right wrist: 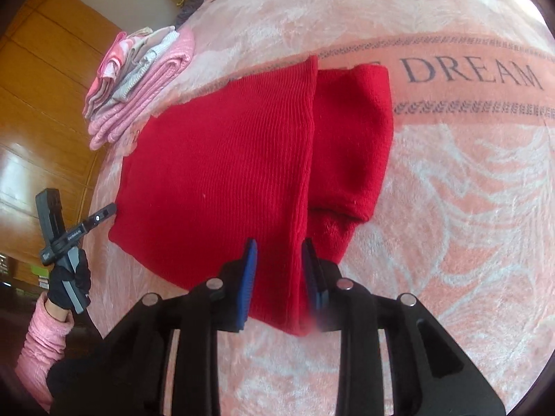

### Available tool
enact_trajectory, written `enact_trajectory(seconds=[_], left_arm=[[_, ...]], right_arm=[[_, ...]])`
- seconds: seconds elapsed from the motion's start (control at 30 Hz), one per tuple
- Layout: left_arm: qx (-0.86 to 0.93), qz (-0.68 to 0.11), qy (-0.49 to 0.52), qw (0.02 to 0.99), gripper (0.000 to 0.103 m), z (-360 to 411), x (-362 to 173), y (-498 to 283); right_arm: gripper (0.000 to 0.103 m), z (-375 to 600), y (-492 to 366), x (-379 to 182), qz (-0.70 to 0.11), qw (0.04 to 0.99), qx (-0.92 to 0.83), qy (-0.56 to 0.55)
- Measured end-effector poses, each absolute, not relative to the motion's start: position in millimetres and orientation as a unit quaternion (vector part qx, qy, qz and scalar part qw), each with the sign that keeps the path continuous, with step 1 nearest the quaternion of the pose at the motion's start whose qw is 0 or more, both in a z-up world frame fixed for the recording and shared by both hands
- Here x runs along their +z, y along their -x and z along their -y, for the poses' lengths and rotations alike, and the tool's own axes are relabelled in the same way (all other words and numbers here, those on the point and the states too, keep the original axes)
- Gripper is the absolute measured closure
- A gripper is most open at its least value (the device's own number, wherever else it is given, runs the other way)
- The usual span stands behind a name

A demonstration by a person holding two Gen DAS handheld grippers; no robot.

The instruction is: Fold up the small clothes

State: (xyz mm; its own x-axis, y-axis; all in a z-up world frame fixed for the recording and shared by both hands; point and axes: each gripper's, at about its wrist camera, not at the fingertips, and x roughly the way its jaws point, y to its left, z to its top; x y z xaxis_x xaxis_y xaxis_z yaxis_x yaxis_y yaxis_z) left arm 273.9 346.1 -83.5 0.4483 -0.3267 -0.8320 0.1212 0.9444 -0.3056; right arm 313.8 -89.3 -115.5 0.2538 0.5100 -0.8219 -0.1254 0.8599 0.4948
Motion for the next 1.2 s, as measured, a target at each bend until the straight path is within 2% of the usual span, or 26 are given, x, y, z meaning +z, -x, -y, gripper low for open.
enact_trajectory(seconds=[0.17,0.23,0.3,0.33,0.5,0.57,0.63,0.7,0.77,0.97,1.2], left_arm=[[-0.135,-0.506,0.124,0.843,0.053,-335,-87,-298],[-0.13,-0.512,0.121,0.841,0.053,-333,-96,-305],[-0.12,-0.522,0.128,0.835,0.053,-336,-106,-310],[-0.116,-0.526,0.134,0.832,0.053,-339,-111,-312],[-0.124,-0.524,0.144,0.83,0.053,-349,-119,-315],[-0.125,-0.523,0.148,0.83,0.053,-351,-118,-314],[-0.126,-0.521,0.147,0.831,0.053,-352,-116,-313],[-0.131,-0.519,0.151,0.831,0.053,-354,-112,-309],[-0.139,-0.513,0.148,0.834,0.052,-358,-107,-302],[-0.134,-0.515,0.153,0.833,0.05,-373,-107,-294],[-0.128,-0.519,0.158,0.83,0.049,-375,-112,-296]], right_arm=[[0.071,88,-358,-129,-0.577,0.779,0.164,-0.182],[0.077,89,-367,-138,-0.582,0.773,0.163,-0.192],[0.091,86,-369,-145,-0.591,0.768,0.163,-0.185],[0.095,85,-369,-148,-0.599,0.766,0.157,-0.173],[0.098,85,-366,-156,-0.604,0.766,0.145,-0.166],[0.093,84,-364,-151,-0.6,0.769,0.147,-0.164],[0.08,86,-358,-143,-0.593,0.769,0.157,-0.179],[0.056,91,-351,-133,-0.587,0.775,0.159,-0.169],[0.049,102,-342,-127,-0.582,0.778,0.159,-0.175],[0.049,122,-322,-147,-0.612,0.746,0.174,-0.196],[0.05,120,-326,-159,-0.606,0.726,0.215,-0.244]])
